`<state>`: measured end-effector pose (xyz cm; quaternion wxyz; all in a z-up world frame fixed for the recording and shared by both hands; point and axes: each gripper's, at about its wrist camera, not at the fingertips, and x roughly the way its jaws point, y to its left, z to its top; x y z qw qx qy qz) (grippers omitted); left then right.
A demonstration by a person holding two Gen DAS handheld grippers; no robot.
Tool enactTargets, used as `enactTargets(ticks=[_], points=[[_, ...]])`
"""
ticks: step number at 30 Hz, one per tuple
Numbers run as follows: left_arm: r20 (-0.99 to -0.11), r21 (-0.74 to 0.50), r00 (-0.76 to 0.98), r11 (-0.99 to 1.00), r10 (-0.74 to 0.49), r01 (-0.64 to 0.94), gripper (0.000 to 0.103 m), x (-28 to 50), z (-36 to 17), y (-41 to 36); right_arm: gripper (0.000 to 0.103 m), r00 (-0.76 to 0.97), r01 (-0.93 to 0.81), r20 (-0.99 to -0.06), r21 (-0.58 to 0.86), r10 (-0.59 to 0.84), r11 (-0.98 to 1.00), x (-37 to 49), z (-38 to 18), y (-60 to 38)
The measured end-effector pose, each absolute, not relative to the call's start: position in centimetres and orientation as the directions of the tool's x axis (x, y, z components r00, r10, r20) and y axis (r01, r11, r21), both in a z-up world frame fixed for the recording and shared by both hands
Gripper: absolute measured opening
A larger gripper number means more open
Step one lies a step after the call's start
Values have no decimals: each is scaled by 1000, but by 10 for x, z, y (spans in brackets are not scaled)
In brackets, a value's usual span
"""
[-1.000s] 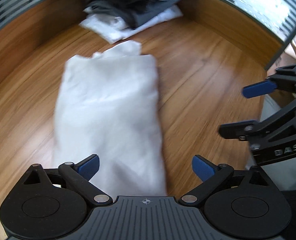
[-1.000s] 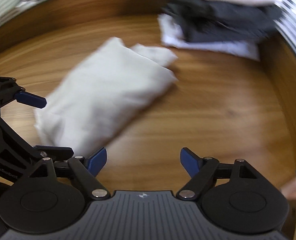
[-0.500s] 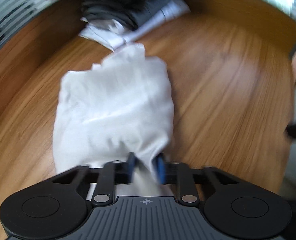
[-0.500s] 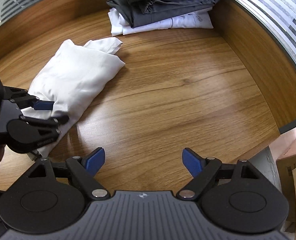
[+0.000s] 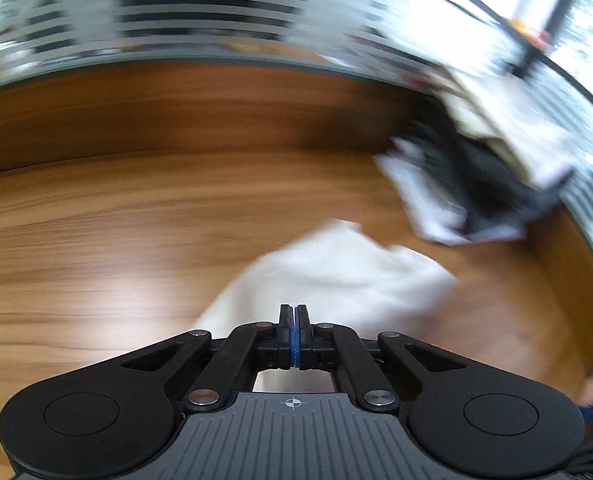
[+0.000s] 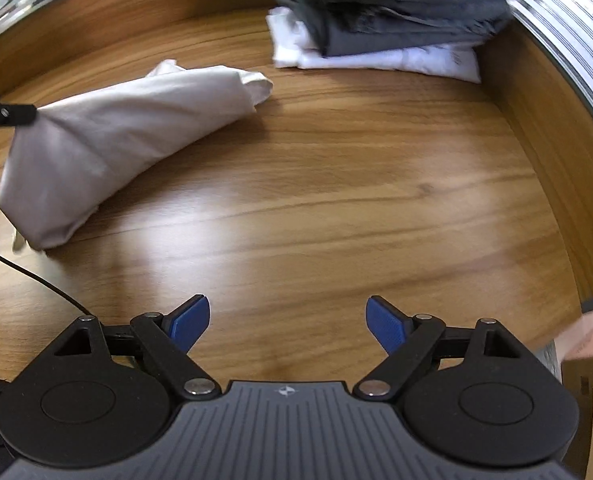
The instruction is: Fold clothes
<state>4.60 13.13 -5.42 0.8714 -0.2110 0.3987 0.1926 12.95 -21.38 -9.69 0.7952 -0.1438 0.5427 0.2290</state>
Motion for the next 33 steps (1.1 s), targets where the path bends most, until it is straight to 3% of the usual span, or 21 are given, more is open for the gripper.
enactTargets(ticks=[5,10,19,33], points=[[-820,-173,518,757,243,-630,2,19,-63,184,90,296,-584,-928,11,226,812,131,-97,-189],[-861,-181,463,723,210,-666,6,-4,-73,199,90,288,-626,-926,11,244,780,140,-99,-167],[-879,-297,471,684,77,-666,58,-3,-91,187,90,286,-718,-903,19,320,696,185,-93,-108],[-919,-285,394,665,15,-691,63,62,-127,205,89,174,-795,-923,74,343,603,290,-117,-1]])
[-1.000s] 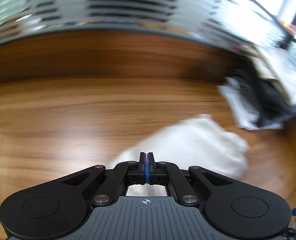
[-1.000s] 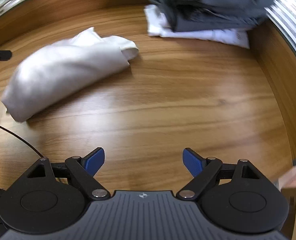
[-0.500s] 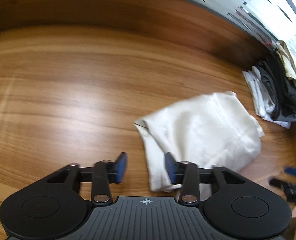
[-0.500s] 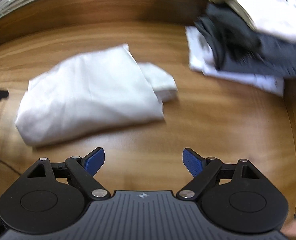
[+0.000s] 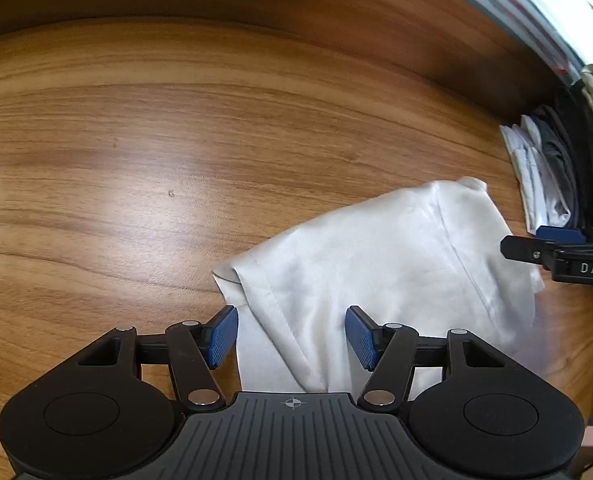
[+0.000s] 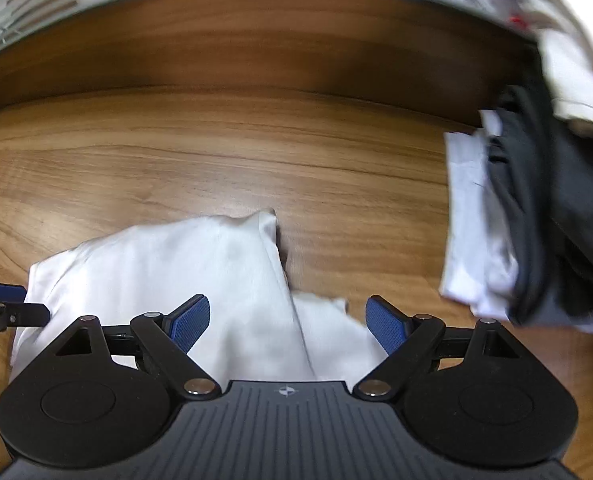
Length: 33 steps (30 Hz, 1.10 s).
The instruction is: Fold clothes
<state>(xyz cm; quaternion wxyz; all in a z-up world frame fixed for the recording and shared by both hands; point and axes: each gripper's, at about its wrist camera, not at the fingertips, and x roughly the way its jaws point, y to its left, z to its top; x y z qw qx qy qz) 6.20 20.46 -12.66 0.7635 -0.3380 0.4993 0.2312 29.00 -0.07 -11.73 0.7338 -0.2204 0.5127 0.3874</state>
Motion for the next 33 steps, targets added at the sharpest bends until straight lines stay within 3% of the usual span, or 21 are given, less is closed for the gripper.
enactTargets(ticks=[7,10,11,13,14,15,25,33], points=[[-908,-346,416,645,-47,-681,69,43,-120,194,87,40,-843,-948,138,316,520,287,-129,-9],[-910,-354,405,667,-84,-656,69,33,-120,180,80,12,-852,-956,143,293,504,279,-137,-22],[-910,-358,404,674,-97,-646,69,31,-121,176,72,6,-848,-958,148,288,509,277,-140,-25],[-910,-365,398,686,-119,-629,69,27,-124,169,41,-16,-826,-955,179,296,535,276,-143,-32],[-910,-366,396,689,-125,-625,69,26,-125,168,18,-17,-817,-953,188,303,546,274,-141,-33],[-908,-371,398,694,-132,-617,70,25,-124,165,9,-13,-809,-952,190,307,555,273,-139,-34],[-850,-399,524,717,-55,-571,73,14,-73,163,6,48,-815,-841,280,539,508,236,-44,-46],[-834,-399,547,605,72,-689,73,-21,-40,197,6,-94,-907,-767,328,635,263,143,-10,0]])
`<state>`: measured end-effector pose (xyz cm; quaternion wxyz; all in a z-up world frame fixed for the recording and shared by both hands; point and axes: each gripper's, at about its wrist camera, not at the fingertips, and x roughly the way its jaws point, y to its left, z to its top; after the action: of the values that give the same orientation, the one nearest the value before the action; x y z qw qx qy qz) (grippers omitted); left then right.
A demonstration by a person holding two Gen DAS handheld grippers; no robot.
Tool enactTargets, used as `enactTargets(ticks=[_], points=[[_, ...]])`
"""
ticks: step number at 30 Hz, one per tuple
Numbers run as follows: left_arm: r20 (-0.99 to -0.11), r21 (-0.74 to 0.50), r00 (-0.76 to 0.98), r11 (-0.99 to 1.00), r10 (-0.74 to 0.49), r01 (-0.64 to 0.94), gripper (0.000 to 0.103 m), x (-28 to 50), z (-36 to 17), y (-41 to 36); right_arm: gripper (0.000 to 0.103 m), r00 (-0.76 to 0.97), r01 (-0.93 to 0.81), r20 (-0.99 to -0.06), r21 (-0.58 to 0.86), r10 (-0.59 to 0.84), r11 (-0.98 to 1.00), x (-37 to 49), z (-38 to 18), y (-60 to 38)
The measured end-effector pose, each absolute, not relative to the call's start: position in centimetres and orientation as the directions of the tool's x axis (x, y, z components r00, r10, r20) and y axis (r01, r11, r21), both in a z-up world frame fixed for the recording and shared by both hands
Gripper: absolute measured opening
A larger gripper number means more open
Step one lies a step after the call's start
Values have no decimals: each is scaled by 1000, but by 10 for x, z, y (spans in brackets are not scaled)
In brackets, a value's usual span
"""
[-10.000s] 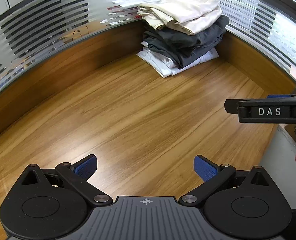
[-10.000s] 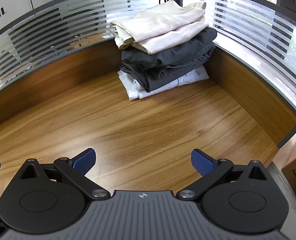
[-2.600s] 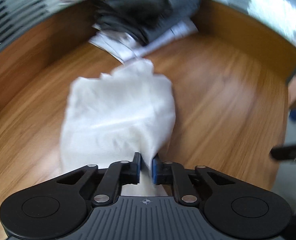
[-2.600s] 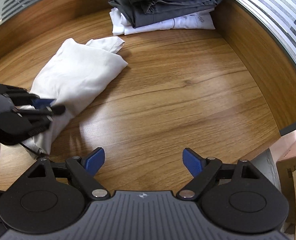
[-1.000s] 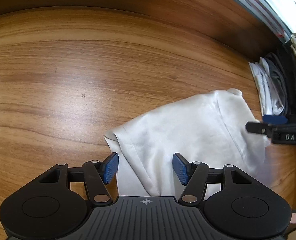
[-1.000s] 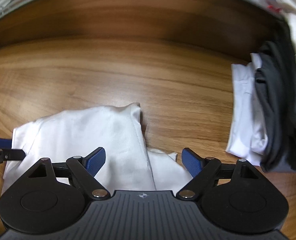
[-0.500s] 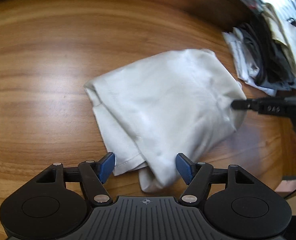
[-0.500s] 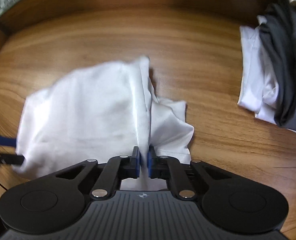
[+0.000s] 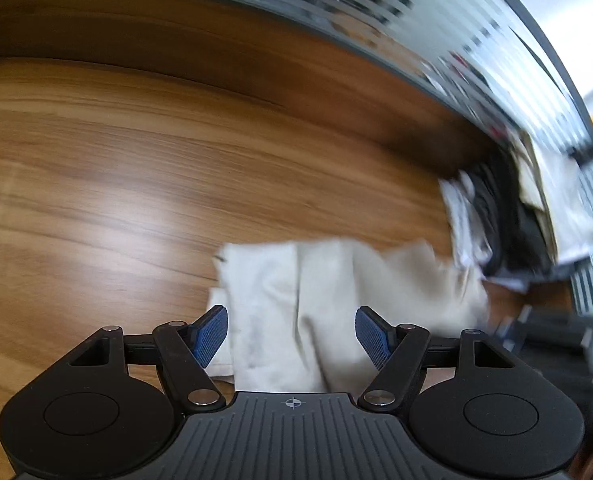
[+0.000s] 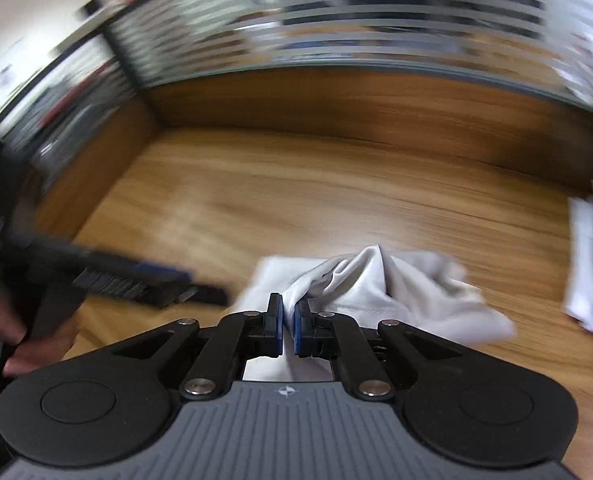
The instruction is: Fold clothes
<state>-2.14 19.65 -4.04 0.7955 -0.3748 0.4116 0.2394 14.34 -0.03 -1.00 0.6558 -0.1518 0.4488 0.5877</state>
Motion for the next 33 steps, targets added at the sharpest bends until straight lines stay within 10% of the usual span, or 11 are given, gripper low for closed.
enactTargets(ticks=[8,15,33], points=[[-866,-327,493,646,89,-690,73,-34,-43,192,7,-174,-964,-847,251,503,91,67,-63,31],[-882,-296,470,747,25,-596,73,-15,-52,155,42,-101,-968,-852,203,513,147,84,-50,-5],[-882,-279,438,942,-176,-184,73,93,-76,51,48,175,-747,-886,165,429,644,146,-54,-166]])
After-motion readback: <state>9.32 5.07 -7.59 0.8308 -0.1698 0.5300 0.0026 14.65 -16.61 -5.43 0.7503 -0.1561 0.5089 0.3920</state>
